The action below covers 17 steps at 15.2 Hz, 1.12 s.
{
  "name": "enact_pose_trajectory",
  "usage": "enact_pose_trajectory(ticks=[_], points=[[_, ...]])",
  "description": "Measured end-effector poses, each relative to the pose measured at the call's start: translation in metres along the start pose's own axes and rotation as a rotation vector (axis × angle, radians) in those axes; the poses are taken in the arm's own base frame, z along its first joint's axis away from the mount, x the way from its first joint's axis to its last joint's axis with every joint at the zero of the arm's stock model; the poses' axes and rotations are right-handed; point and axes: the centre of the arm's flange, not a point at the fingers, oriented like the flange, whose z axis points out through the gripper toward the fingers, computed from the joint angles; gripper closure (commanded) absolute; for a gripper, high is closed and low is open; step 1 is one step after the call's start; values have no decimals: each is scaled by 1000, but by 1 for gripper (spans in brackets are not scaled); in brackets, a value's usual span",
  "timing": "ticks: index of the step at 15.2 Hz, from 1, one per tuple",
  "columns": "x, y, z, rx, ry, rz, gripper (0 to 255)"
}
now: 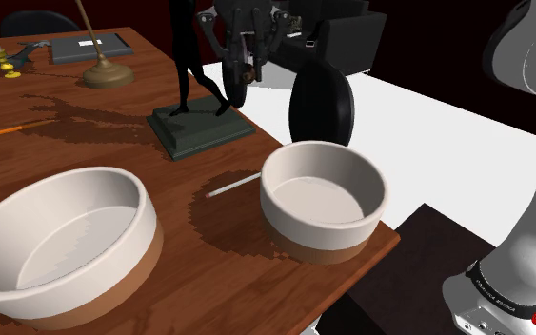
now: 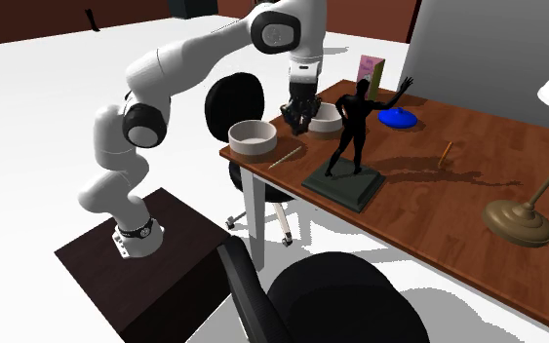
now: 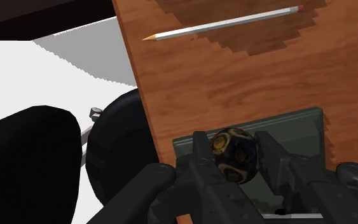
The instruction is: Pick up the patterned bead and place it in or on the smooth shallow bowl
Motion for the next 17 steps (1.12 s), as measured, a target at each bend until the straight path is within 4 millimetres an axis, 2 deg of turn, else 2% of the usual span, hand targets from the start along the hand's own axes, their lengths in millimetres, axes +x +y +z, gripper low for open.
enact_pose_trajectory(ticks=[14,17], points=[[-180,43,-4,2,2,-2,255],[-192,45,9,2,2,-2,255]])
